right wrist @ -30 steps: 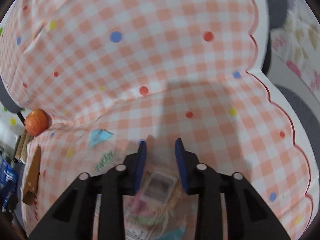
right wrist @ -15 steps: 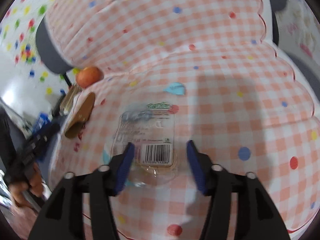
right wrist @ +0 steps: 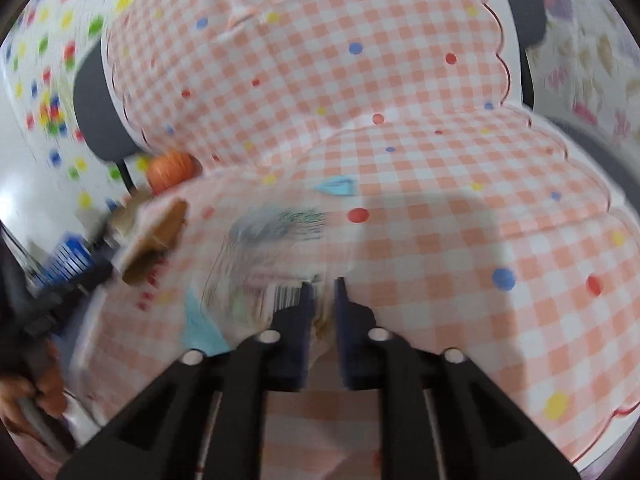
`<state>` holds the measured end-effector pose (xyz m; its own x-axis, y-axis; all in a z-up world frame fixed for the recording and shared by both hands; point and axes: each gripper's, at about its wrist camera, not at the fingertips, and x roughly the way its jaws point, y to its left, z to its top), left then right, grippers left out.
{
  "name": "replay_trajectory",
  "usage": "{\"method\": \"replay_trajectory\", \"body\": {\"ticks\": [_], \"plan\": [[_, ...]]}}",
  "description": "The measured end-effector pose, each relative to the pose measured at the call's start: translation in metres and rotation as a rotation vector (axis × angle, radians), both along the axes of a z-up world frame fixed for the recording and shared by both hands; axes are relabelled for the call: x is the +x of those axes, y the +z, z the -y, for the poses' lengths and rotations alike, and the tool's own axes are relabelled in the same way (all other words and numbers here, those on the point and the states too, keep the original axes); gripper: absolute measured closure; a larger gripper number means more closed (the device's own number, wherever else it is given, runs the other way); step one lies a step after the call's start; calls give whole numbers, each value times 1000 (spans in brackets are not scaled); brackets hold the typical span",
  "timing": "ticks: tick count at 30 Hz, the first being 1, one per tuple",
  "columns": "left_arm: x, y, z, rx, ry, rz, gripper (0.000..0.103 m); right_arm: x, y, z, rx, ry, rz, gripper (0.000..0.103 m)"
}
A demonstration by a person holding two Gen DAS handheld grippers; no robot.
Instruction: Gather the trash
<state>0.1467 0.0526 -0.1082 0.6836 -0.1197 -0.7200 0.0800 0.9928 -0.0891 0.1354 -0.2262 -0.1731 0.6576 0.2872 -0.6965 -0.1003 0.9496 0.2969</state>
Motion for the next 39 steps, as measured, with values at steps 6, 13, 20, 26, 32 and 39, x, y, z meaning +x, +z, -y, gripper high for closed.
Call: {"method": "replay_trajectory", "body": {"ticks": [6,13,20,26,32,39], "plan": [[-3,6,-6,-3,7,19,24,-6,49,-3,-37,-29,160,100],[4,-6,2,-4,-17,-7,24,-14,99,-15,-355,-111,332,101],[10,-20,8,63,-31,-22,46,-9,77,-14,-322,-72,259,101],[10,-22,10,85,-75,-19,68,-9,77,-13,-241,-70,244,101],[15,-22,22,164,-94,2,76,-12,79,-12,-231,-72,242,101],[8,7,10,40,-110,57,98,-18,79,-10,-233,-80,242,101]]}}
